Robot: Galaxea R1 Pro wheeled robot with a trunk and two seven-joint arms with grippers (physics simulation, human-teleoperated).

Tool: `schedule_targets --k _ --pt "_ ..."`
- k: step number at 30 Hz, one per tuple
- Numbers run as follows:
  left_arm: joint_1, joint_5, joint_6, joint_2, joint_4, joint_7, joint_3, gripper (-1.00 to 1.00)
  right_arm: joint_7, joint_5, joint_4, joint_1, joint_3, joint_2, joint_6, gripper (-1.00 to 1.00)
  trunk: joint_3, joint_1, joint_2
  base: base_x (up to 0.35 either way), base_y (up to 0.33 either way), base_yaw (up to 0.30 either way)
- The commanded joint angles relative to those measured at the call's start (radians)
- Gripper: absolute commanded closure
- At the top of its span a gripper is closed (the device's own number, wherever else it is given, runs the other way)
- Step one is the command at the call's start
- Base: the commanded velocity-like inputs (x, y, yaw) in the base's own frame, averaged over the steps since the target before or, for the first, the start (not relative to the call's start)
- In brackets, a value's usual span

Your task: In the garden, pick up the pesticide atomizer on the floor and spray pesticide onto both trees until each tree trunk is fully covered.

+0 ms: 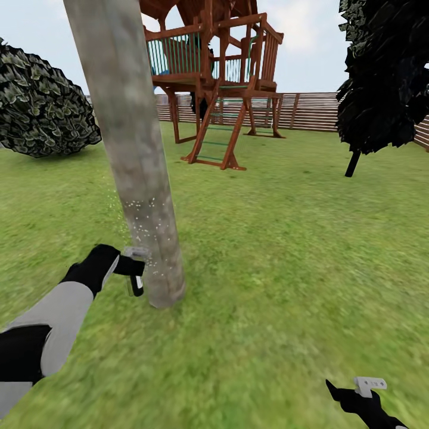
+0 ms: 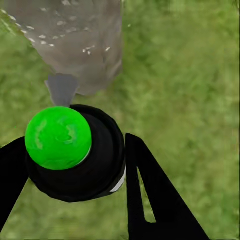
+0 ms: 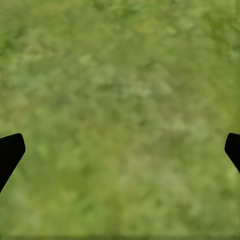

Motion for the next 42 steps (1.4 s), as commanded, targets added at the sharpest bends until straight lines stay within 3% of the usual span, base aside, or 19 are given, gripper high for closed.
schedule_targets --k 1,4,7,9,11,13,14,16,17,19,20,23,28,35,42 --pt "0.001 -0.014 -0.003 -0.036 0.0 0.001 -0.001 1.0 0.0 0.0 0.0 0.0 0.0 0.0 0.0 -1.0 0.0 0.0 0.0 0.0 0.0 0.0" --pt "0.017 -0.014 -0.008 -0.074 -0.008 0.001 0.0 1.0 0.0 0.0 0.0 0.0 0.0 0.0 0.0 -1.0 0.0 0.0 0.0 0.0 0.0 0.0" --pt "0.039 -0.018 -0.052 -0.051 0.0 0.017 0.005 1.0 0.0 0.0 0.0 0.0 0.0 0.0 0.0 -1.0 0.0 0.0 0.0 0.0 0.0 0.0" --pt "0.066 -0.019 -0.073 -0.04 0.0 0.073 0.004 1.0 0.0 0.0 0.0 0.0 0.0 0.0 0.0 -1.0 0.0 0.0 0.0 0.0 0.0 0.0" --pt "0.129 -0.011 -0.146 -0.044 0.0 0.156 0.007 1.0 0.0 0.0 0.0 0.0 0.001 0.0 0.0 -1.0 0.0 0.0 0.0 0.0 0.0 0.0" --pt "0.144 0.007 -0.167 -0.051 0.0 0.192 0.01 1.0 0.0 0.0 -0.001 0.0 0.0 0.0 0.0 -1.0 0.0 0.0 0.0 0.0 0.0 0.0" --pt "0.148 0.04 -0.171 -0.056 0.0 0.228 0.017 1.0 0.0 0.0 -0.001 0.0 0.0 0.0 0.0 -1.0 0.0 0.0 0.0 0.0 0.0 0.0" --pt "0.18 0.199 -0.18 -0.064 0.002 0.377 0.051 1.0 0.0 0.0 -0.001 0.0 0.0 0.0 0.0 -1.0 0.0 0.0 0.0 0.0 0.0 0.0" --pt "0.193 0.229 -0.185 -0.067 0.006 0.417 0.054 1.0 0.0 0.0 -0.002 0.0 0.0 0.0 0.0 -1.0 0.0 0.0 0.0 0.0 0.0 0.0" --pt "0.225 0.25 -0.223 -0.081 0.011 0.451 0.057 1.0 0.0 0.0 -0.002 0.0 0.0 0.0 0.0 -1.0 0.0 0.0 0.0 0.0 0.0 0.0" --pt "0.254 0.256 -0.251 -0.093 0.013 0.462 0.057 1.0 0.0 0.0 -0.002 0.0 0.0 0.0 0.0 -1.0 0.0 0.0 0.0 0.0 0.0 0.0" --pt "0.267 0.249 -0.264 -0.129 0.005 0.462 0.054 1.0 0.0 0.0 -0.002 0.0 0.0 0.0 0.0 -1.0 0.0 0.0 0.0 0.038 -0.028 0.0" --pt "0.289 0.245 -0.266 -0.148 -0.002 0.463 0.051 1.0 -0.001 0.0 -0.003 0.0 -0.002 -0.001 0.0 -1.0 0.0 0.0 0.0 0.153 -0.223 0.116" --pt "0.291 0.245 -0.265 -0.151 0.0 0.463 0.051 1.0 -0.002 0.0 -0.002 0.0 -0.002 -0.001 0.0 -1.0 0.0 0.0 0.0 0.131 -0.266 0.266" --pt "0.292 0.245 -0.265 -0.152 0.002 0.463 0.051 1.0 -0.002 0.0 -0.002 0.0 -0.001 -0.001 0.0 -1.0 0.0 0.0 0.0 0.173 -0.245 0.025"
